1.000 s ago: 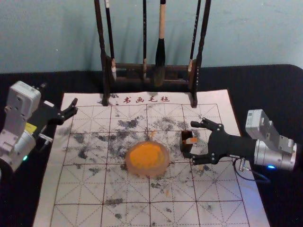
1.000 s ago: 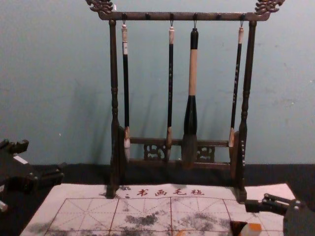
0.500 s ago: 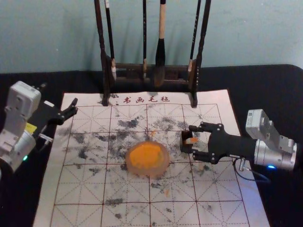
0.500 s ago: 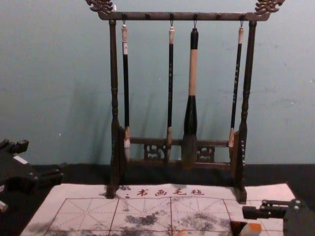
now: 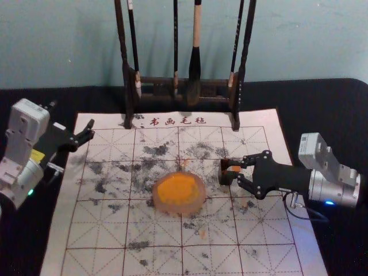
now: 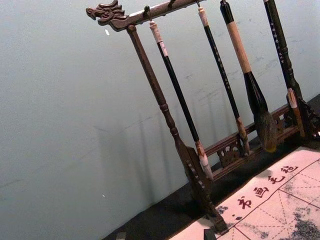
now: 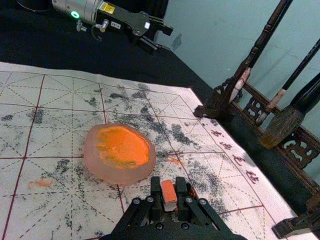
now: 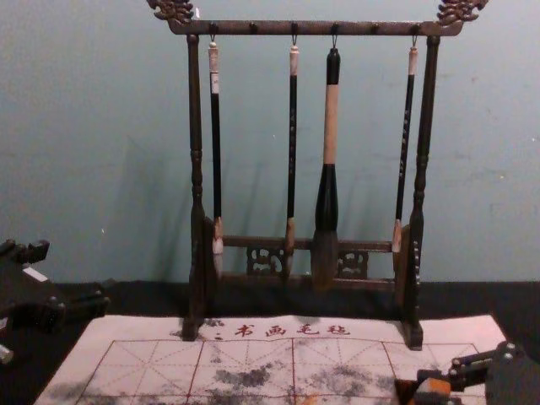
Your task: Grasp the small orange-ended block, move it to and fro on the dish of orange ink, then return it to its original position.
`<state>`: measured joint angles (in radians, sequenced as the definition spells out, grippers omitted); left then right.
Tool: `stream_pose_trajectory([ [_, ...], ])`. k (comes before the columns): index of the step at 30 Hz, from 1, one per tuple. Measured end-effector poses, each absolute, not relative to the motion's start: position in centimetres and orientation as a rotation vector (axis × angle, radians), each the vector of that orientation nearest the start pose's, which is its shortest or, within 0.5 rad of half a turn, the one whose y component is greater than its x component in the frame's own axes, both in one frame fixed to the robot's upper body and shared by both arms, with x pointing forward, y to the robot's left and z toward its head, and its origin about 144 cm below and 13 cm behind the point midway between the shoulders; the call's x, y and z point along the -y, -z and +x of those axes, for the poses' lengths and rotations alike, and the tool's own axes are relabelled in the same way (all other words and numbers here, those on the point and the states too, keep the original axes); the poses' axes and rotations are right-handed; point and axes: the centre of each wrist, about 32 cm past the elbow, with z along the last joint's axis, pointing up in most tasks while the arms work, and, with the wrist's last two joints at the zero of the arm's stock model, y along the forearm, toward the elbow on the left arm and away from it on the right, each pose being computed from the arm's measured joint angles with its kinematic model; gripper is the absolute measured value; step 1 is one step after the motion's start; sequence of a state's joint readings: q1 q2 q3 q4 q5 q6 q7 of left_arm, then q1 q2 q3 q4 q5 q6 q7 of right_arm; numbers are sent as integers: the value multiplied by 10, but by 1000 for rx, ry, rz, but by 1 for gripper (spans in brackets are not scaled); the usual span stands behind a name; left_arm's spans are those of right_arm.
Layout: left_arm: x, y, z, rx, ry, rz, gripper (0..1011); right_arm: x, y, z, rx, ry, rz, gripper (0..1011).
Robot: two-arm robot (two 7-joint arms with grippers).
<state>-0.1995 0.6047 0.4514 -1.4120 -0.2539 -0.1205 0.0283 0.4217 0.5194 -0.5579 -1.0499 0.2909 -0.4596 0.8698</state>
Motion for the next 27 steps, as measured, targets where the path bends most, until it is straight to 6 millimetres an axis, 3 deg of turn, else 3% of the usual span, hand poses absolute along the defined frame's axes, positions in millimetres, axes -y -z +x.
stream_pose_trajectory([
  [5,-310,-1140,489,285,-1248,304,1001,323,-1114,541,291,388,-268,158],
  [15,-310,-1140,489,285,-1248,304,1001,323,-1114,541,290,388,-268,153],
  [27,-310,-1140,489,285,-1248,304,1001,321,-1138,539,283,418,-265,152],
])
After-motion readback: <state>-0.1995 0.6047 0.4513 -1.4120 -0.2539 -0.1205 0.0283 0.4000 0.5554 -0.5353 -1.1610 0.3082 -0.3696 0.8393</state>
